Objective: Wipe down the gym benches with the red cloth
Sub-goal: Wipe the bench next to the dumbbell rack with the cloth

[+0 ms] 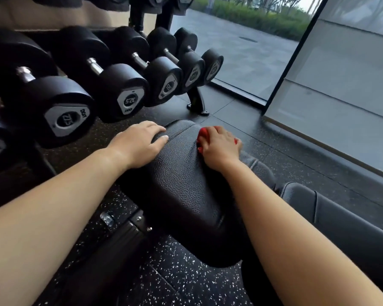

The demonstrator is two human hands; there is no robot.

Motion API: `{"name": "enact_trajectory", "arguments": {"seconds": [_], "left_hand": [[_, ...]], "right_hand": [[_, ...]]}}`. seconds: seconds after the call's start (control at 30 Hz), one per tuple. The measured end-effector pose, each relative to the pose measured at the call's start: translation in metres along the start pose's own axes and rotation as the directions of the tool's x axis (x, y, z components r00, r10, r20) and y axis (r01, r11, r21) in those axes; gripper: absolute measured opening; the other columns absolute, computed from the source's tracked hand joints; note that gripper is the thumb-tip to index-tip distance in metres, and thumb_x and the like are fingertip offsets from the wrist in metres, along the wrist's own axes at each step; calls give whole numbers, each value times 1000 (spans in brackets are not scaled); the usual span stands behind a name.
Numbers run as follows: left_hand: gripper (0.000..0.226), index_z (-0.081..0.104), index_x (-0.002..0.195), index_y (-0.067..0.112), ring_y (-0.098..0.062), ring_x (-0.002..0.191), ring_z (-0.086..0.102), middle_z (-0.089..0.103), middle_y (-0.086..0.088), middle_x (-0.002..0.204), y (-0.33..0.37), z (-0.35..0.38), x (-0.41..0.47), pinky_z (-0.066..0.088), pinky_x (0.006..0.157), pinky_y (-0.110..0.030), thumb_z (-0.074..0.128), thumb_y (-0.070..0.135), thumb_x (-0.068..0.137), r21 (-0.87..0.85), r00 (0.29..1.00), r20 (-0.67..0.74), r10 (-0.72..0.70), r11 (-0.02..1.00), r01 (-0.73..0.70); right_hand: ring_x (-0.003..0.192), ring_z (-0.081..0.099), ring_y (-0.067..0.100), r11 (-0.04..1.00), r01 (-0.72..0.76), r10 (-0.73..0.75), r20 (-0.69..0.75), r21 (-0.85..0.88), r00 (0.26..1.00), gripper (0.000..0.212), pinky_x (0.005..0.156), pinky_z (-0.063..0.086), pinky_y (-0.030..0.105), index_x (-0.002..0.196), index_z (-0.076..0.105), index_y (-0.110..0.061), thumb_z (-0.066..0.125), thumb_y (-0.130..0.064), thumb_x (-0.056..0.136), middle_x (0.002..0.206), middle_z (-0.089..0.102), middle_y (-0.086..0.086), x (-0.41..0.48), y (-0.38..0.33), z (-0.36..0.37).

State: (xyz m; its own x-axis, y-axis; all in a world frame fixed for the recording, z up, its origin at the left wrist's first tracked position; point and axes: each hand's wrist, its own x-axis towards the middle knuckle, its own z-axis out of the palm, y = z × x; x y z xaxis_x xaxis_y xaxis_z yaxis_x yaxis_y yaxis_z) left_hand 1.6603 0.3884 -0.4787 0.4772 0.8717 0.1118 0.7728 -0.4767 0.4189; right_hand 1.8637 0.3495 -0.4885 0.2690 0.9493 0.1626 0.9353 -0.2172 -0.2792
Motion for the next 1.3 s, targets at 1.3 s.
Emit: {"name": "enact_trajectory", "arguments": {"seconds": [1.3], "left_hand": [[44, 42, 140, 26, -10, 138, 29, 37, 7, 148, 146, -241, -138, 30, 111, -38, 37, 41, 98, -25, 910, 313, -272, 955, 294]], "right_hand": [[124, 48, 20, 939, -28, -75, 285, 342, 955, 43, 99, 42, 46, 134, 51, -25, 48, -39, 94, 137, 51, -3, -185, -80, -241]]}}
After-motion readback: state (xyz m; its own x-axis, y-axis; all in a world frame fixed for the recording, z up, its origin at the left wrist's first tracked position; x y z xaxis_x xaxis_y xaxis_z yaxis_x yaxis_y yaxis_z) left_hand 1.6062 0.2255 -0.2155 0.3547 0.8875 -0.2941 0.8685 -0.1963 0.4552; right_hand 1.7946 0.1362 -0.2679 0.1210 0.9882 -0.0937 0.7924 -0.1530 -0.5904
